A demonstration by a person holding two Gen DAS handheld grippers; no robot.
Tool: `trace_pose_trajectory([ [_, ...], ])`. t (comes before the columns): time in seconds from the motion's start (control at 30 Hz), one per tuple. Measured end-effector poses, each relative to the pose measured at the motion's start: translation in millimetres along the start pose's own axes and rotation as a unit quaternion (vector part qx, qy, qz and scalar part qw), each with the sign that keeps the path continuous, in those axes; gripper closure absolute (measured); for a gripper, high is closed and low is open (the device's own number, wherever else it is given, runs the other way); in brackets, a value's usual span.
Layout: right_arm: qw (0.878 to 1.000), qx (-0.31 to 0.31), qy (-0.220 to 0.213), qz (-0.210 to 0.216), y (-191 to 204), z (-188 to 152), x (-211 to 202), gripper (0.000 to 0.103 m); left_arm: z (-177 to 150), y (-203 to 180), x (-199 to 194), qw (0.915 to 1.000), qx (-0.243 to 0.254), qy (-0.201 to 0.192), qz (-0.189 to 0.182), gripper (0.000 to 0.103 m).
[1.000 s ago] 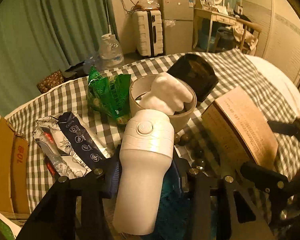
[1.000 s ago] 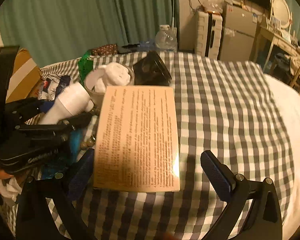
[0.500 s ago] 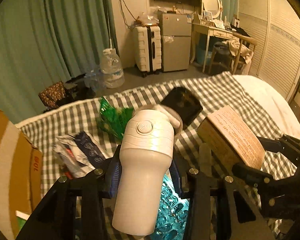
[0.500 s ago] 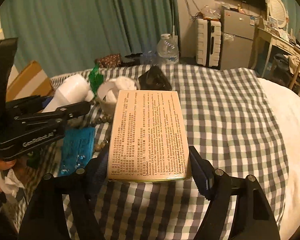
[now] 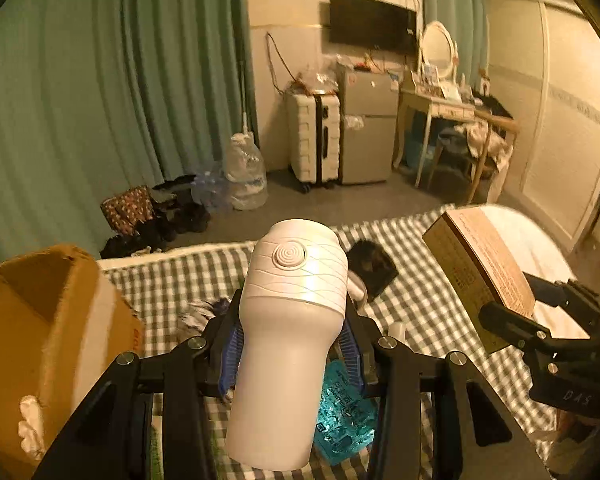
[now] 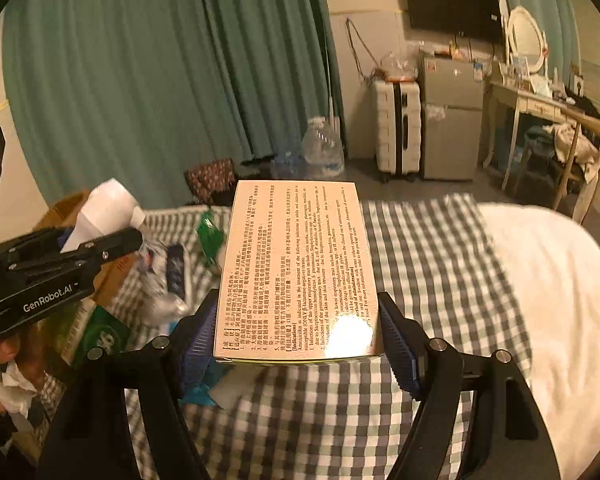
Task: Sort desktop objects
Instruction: 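Grasp the beige leaflet with the right gripper while the left gripper grasps the white bottle, then carry the leaflet and white bottle toward the cardboard box with both grippers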
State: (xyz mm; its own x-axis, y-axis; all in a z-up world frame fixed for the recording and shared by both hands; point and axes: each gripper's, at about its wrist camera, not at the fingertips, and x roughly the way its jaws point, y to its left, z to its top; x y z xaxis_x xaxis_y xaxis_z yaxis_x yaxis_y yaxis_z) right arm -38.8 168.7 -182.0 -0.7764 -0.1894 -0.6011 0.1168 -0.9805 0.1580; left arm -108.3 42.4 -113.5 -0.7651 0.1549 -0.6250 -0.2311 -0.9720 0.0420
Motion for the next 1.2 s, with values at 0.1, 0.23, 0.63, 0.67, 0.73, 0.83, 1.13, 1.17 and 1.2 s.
trace_pose_trajectory([
  [0.1,1.0,-0.012,-0.019,0.002,16,10,-17,0.029,9,7,-22,0.9998,-0.007,-0.019,0.008,0.06],
  [0.23,0.999,-0.026,-0.046,0.005,36,23,-39,0.029,16,17,-53,0.999,-0.01,-0.04,0.018,0.06],
  [0.63,0.994,-0.038,-0.101,0.031,94,51,-85,0.029,21,58,-126,0.9928,-0.005,-0.08,0.089,0.06],
  [0.67,0.993,-0.037,-0.104,0.035,97,53,-88,0.029,23,63,-131,0.9924,-0.008,-0.084,0.09,0.06],
  [0.73,0.993,-0.039,-0.108,0.041,104,56,-92,0.029,22,70,-139,0.9908,-0.012,-0.09,0.1,0.06],
  [0.83,0.992,-0.044,-0.111,0.049,118,61,-96,0.029,19,91,-154,0.9888,-0.027,-0.095,0.112,0.06],
  [1.13,0.988,-0.073,-0.115,0.073,170,66,-93,0.029,5,152,-169,0.9824,-0.065,-0.09,0.151,0.06],
  [1.17,0.988,-0.076,-0.112,0.077,176,68,-90,0.029,3,156,-169,0.9818,-0.064,-0.09,0.155,0.06],
  [1.2,0.988,-0.078,-0.108,0.082,181,69,-88,0.029,1,160,-169,0.9813,-0.064,-0.088,0.159,0.06],
])
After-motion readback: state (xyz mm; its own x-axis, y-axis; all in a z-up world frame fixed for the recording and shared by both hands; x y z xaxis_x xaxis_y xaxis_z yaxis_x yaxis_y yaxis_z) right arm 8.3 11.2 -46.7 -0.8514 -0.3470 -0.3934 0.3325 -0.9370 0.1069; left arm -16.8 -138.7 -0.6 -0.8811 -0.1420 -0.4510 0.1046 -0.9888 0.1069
